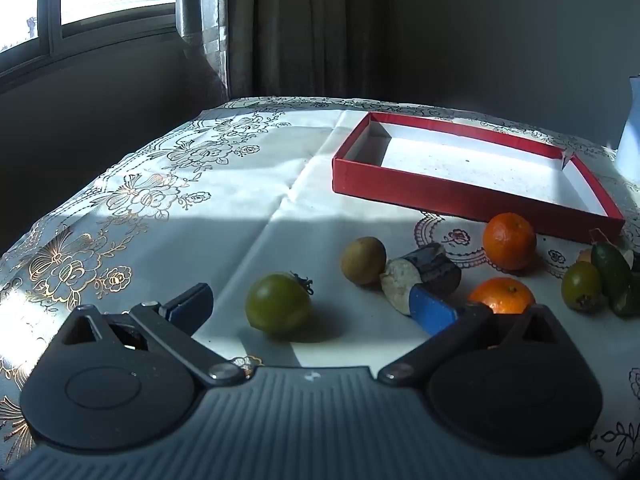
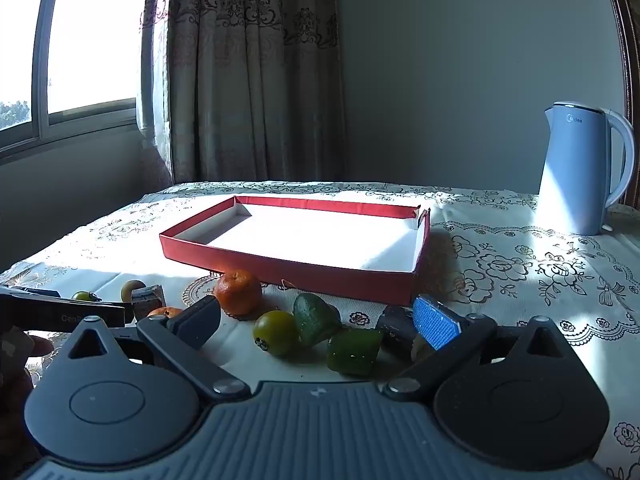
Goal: Organize fruits
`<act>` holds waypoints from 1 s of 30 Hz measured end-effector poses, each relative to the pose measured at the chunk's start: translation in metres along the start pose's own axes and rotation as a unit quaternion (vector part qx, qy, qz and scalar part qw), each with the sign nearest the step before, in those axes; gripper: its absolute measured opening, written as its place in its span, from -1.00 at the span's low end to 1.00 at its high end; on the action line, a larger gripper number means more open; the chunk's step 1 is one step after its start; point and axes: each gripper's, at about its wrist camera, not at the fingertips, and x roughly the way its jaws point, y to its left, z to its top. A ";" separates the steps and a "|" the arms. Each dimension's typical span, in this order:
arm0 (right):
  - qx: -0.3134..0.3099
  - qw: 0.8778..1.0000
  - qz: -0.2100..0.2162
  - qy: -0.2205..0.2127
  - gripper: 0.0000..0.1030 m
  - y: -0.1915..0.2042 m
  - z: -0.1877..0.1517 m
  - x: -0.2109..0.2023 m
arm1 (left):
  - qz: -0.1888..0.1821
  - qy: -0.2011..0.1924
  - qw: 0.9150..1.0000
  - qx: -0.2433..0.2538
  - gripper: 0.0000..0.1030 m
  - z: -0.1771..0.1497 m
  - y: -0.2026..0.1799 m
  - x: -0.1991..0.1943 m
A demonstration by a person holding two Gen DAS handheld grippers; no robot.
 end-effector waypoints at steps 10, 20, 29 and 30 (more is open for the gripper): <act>0.011 0.999 -0.015 0.030 1.00 -0.010 -0.011 0.005 | -0.009 0.005 1.000 -0.011 1.00 0.000 0.002 0.000; 0.023 0.992 -0.062 0.112 1.00 -0.021 -0.019 0.034 | -0.018 0.015 0.999 -0.022 1.00 -0.001 0.005 0.003; 0.046 0.985 -0.055 0.156 1.00 -0.020 -0.020 0.040 | -0.018 0.019 0.999 -0.025 1.00 0.000 0.005 0.005; 0.046 0.985 -0.055 0.156 1.00 -0.020 -0.020 0.040 | -0.019 0.019 0.999 -0.025 1.00 0.000 0.005 0.005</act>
